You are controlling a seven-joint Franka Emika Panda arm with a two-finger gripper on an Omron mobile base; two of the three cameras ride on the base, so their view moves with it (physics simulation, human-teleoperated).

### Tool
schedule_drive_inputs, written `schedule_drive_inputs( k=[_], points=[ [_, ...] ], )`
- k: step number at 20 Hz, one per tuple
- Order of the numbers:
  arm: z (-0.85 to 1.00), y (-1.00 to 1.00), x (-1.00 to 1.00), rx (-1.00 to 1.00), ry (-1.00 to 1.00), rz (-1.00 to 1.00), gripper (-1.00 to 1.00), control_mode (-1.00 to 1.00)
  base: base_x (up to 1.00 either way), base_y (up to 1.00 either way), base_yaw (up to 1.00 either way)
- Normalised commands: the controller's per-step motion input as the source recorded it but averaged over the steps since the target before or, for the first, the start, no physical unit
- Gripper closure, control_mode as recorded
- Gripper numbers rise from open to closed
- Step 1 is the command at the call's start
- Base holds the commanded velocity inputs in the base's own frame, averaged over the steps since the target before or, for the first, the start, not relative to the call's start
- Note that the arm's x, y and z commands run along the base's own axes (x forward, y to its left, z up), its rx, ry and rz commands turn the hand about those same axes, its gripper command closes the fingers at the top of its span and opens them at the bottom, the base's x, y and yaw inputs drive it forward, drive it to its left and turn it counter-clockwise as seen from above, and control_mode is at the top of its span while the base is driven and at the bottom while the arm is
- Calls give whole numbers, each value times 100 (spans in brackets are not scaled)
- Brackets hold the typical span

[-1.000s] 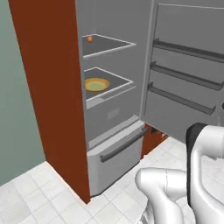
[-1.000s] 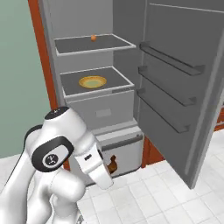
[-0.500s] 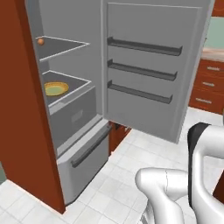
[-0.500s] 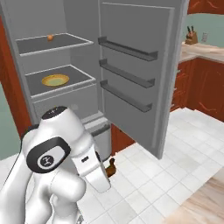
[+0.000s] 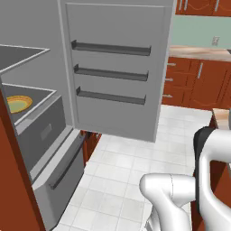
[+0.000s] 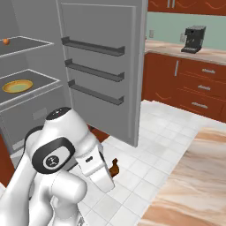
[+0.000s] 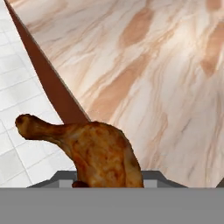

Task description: Retrieve the chicken drumstick from the fridge and place it on the saucepan with marinade on the stove.

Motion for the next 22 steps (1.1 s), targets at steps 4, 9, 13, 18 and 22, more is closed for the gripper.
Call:
schedule_drive_inputs(
  k=[4,9,13,18,22],
  points=[
    [0,0,0,0,0,0,100,100,-45,100,-50],
    [0,0,0,0,0,0,100,100,-52,78,-59],
    [0,0,0,0,0,0,100,100,-64,13,-82],
    [0,0,0,0,0,0,100,100,-73,9,-84],
    [0,0,0,0,0,0,100,100,-15,0,-76]
  ],
)
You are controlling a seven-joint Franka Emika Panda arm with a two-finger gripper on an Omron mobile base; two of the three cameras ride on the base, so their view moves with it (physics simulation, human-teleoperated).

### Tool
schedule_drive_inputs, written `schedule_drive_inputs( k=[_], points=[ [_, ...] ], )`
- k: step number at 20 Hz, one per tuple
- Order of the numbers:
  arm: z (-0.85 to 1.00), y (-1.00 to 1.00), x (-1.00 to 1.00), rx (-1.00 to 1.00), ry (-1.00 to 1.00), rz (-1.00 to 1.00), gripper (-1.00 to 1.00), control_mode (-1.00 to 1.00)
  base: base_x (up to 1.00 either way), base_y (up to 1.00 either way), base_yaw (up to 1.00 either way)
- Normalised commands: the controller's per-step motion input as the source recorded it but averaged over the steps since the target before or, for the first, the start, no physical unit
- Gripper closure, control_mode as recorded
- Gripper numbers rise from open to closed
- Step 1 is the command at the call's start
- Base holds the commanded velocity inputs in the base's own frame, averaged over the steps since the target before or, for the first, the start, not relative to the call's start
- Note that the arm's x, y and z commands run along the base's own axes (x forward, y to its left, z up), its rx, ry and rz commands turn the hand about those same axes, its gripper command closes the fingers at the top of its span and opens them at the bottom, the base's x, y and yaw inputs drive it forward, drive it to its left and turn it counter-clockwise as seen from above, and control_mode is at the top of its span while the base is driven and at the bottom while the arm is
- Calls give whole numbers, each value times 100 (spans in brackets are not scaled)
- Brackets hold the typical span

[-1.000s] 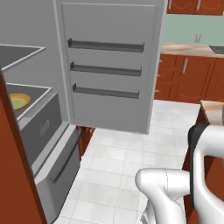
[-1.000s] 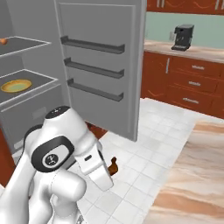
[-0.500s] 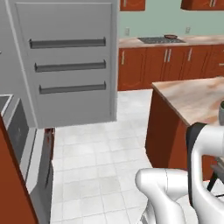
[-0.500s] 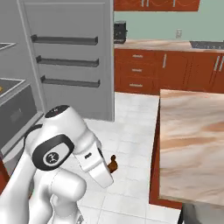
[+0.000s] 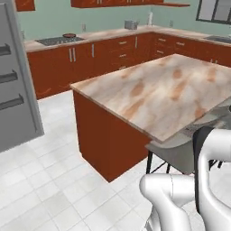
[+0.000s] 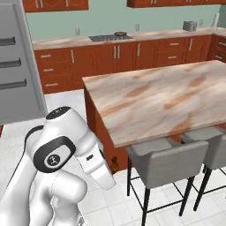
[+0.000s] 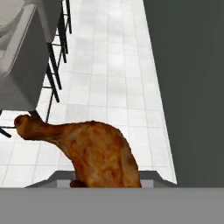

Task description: Retrieve the chicken drumstick from the fridge and place it on the saucepan with marinade on the stove.

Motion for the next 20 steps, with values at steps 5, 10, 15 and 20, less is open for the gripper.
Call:
schedule_drive_inputs(
  k=[5,10,15,20],
  points=[
    [0,0,0,0,0,0,100,100,28,-2,-68],
    [0,0,0,0,0,0,100,100,82,-27,-54],
    [0,0,0,0,0,0,100,100,67,-33,-36],
    [0,0,0,0,0,0,100,100,38,-82,-12]
  ],
)
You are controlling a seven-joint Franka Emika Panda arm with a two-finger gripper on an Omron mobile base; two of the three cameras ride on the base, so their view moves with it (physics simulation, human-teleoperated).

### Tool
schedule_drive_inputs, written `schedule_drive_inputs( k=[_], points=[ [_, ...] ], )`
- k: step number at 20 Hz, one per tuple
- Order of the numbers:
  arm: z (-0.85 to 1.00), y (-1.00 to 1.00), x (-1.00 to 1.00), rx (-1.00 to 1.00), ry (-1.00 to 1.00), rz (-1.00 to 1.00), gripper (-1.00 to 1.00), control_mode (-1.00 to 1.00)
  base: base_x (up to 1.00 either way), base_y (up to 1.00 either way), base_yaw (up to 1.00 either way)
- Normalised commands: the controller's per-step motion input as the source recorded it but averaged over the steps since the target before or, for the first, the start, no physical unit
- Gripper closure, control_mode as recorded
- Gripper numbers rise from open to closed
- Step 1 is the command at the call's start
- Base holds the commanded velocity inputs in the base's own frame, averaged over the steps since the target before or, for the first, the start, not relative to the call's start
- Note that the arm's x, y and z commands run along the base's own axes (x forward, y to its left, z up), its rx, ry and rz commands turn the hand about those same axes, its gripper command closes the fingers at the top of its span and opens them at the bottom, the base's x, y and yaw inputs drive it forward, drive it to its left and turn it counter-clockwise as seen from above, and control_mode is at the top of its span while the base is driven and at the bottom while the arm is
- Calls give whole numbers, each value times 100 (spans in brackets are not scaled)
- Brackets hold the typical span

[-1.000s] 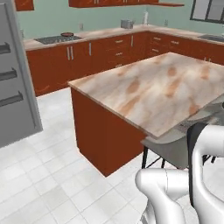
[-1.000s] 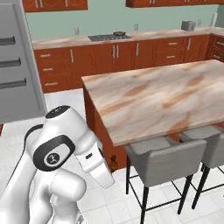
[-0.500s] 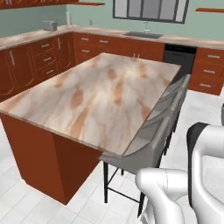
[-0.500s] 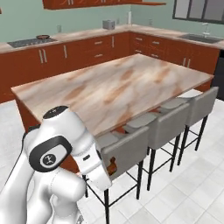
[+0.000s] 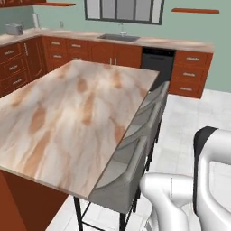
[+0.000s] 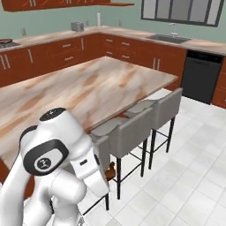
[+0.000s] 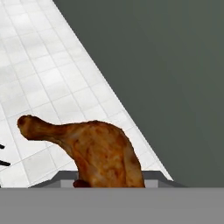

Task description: Retrieve the chicken drumstick from the fridge and place it on the saucepan with marinade on the stove.

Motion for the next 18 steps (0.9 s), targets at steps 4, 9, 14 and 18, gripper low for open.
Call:
schedule_drive_inputs(
  k=[4,9,14,18],
  points=[
    [0,0,0,0,0,0,100,100,82,-63,-19],
    [0,0,0,0,0,0,100,100,95,-82,-15],
    [0,0,0,0,0,0,100,100,39,-100,-17],
    [0,0,0,0,0,0,100,100,-8,-98,-43]
  ],
)
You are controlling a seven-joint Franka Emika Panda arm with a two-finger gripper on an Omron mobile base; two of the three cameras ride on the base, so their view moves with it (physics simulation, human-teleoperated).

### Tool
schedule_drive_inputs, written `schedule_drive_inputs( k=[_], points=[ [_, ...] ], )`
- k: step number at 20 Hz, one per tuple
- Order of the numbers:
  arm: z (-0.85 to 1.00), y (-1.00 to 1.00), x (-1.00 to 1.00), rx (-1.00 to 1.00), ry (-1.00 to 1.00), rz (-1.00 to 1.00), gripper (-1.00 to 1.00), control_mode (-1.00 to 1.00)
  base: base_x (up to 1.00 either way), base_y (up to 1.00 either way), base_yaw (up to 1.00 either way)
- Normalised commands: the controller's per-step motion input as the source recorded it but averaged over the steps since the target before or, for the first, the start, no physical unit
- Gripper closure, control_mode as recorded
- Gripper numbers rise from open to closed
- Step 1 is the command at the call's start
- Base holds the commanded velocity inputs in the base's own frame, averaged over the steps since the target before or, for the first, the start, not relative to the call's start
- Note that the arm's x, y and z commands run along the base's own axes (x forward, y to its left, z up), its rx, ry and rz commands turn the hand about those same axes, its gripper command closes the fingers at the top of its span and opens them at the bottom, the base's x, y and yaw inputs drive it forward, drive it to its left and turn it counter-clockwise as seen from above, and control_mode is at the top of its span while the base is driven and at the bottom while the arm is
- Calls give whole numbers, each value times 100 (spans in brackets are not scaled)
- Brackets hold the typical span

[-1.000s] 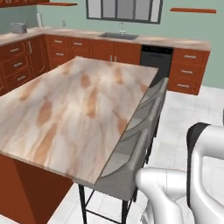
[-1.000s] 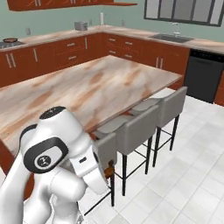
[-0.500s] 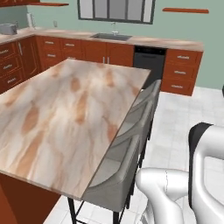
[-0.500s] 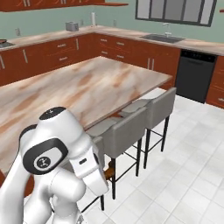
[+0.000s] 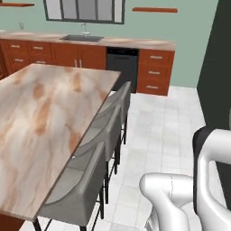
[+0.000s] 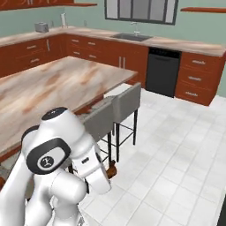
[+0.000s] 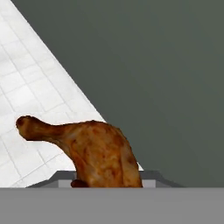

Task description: Retrieve the chicken drumstick from the fridge and place it on the saucepan with marinade on the stove.

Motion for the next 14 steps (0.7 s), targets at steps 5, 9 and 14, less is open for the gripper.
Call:
schedule_drive_inputs(
  k=[5,9,14],
  points=[
    [0,0,0,0,0,0,100,100,29,-57,-64],
    [0,0,0,0,0,0,100,100,77,14,-38],
    [0,0,0,0,0,0,100,100,100,31,-4]
  ],
)
